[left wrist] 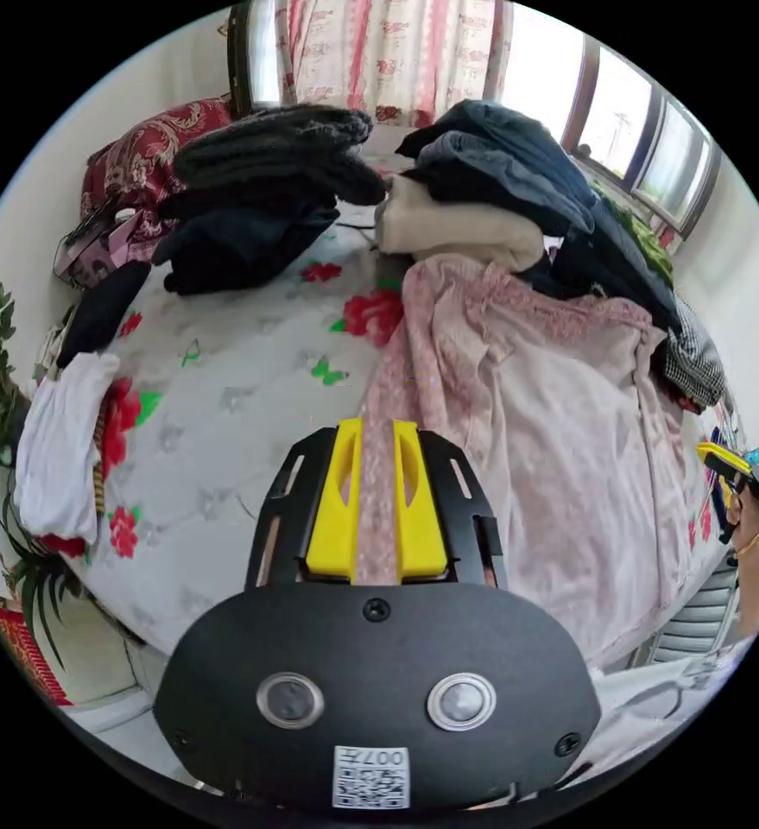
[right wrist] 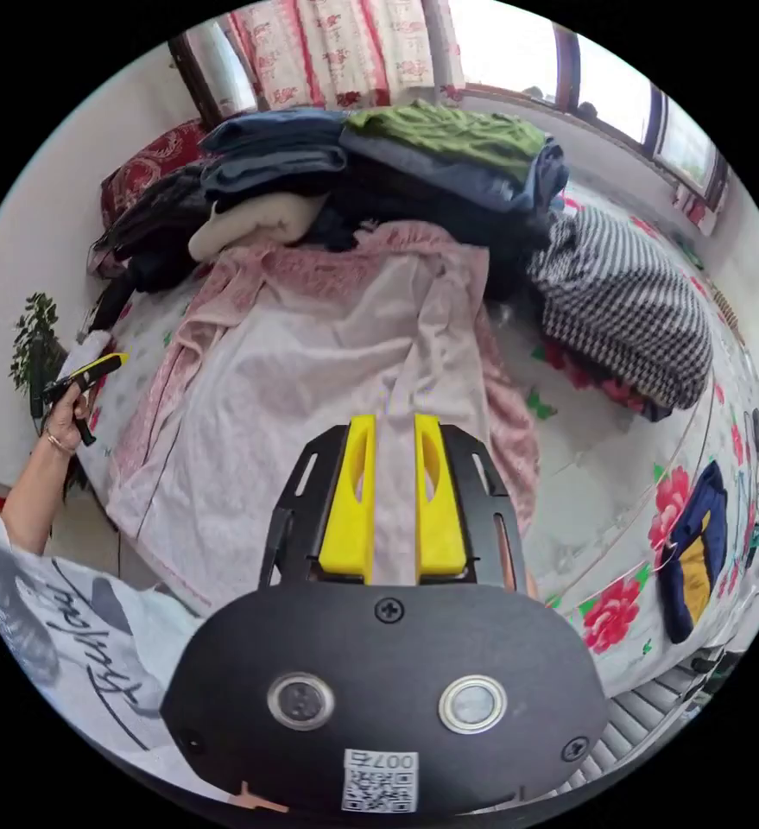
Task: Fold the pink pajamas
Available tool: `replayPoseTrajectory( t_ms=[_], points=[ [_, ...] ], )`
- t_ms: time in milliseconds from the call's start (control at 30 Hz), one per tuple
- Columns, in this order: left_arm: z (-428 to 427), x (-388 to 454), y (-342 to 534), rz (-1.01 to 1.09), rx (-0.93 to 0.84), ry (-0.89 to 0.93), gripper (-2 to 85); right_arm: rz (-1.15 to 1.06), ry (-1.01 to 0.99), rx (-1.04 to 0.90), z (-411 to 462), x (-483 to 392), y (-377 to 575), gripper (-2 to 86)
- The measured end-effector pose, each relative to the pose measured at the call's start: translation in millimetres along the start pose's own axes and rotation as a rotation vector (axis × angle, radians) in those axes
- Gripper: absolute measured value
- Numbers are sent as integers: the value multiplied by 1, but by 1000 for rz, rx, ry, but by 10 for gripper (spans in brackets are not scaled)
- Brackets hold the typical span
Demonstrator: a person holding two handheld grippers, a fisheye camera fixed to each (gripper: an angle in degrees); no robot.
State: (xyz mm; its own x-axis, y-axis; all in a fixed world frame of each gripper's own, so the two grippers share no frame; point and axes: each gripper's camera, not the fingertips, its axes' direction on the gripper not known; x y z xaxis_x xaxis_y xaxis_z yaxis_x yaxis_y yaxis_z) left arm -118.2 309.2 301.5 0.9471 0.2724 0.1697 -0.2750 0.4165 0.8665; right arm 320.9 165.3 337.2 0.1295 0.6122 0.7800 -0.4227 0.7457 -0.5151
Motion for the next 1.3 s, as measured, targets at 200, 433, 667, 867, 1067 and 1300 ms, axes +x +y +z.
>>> replayPoseTrajectory(
  t_ms=[200,433,667,867,1067,1300],
  points=[
    [6,-21,108,-18,-272,-1,76,-103,85,-164,62,-28,130,78],
    [7,-26,116,47,-255,-31,2,-180,201,-254,74,-8,152,91],
    [-29,-46,136,-72,-255,77,-7,0,149,-234,57,73,192,98],
    [-57,-53,135,-51,-207,58,-7,-214,-76,88,20,8,180,91],
    [-59,-75,134,-20,-193,93,-8,-546,-261,72,54,-139,162,96],
    [-59,-115,140,-1,-174,218,-8,-752,-311,-55,126,-253,141,101]
  ],
)
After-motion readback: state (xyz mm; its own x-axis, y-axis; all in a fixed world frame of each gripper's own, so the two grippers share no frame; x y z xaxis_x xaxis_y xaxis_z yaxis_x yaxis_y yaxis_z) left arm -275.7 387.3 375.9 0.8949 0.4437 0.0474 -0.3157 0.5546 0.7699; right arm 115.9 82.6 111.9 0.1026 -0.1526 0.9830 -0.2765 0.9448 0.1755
